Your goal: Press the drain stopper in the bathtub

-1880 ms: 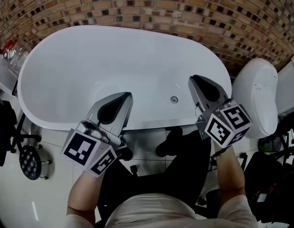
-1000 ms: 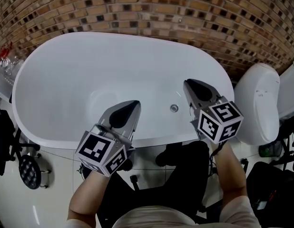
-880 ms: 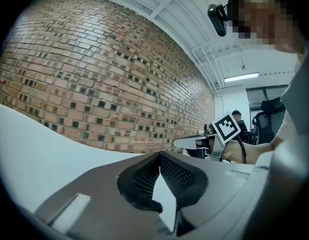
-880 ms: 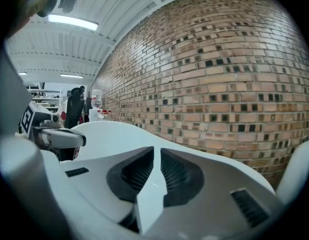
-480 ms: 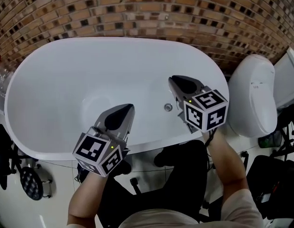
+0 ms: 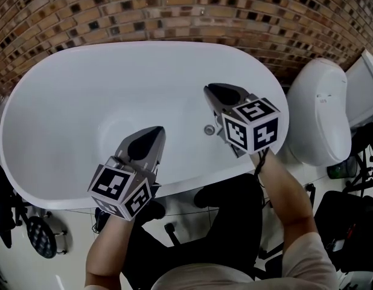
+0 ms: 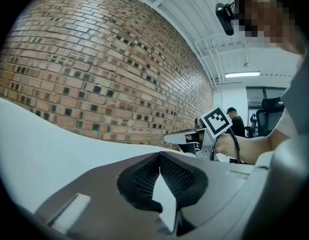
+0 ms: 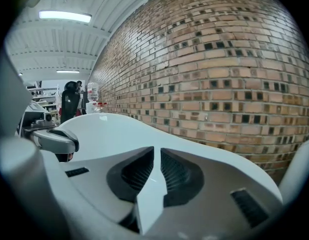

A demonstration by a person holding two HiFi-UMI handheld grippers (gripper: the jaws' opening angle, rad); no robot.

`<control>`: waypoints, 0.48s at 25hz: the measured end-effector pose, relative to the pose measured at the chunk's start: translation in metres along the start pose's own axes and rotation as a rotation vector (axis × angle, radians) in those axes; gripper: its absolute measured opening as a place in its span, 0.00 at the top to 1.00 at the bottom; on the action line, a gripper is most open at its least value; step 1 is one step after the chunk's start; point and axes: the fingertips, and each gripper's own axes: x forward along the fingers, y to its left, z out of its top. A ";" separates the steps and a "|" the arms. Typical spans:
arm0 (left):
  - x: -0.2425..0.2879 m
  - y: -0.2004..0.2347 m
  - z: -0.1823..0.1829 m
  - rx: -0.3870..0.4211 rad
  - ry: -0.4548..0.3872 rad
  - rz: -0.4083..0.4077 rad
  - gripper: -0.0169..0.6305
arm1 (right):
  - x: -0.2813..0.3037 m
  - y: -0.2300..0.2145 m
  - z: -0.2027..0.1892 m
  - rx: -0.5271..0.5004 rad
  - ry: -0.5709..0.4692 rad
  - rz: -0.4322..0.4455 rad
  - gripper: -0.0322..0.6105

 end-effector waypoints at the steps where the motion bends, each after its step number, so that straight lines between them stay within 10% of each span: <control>1: 0.002 0.002 -0.001 0.001 0.003 0.004 0.97 | 0.003 -0.002 -0.001 0.000 0.004 -0.002 0.90; 12: 0.021 0.025 -0.018 -0.009 0.049 0.013 0.97 | 0.050 -0.013 -0.021 0.017 0.059 0.003 0.90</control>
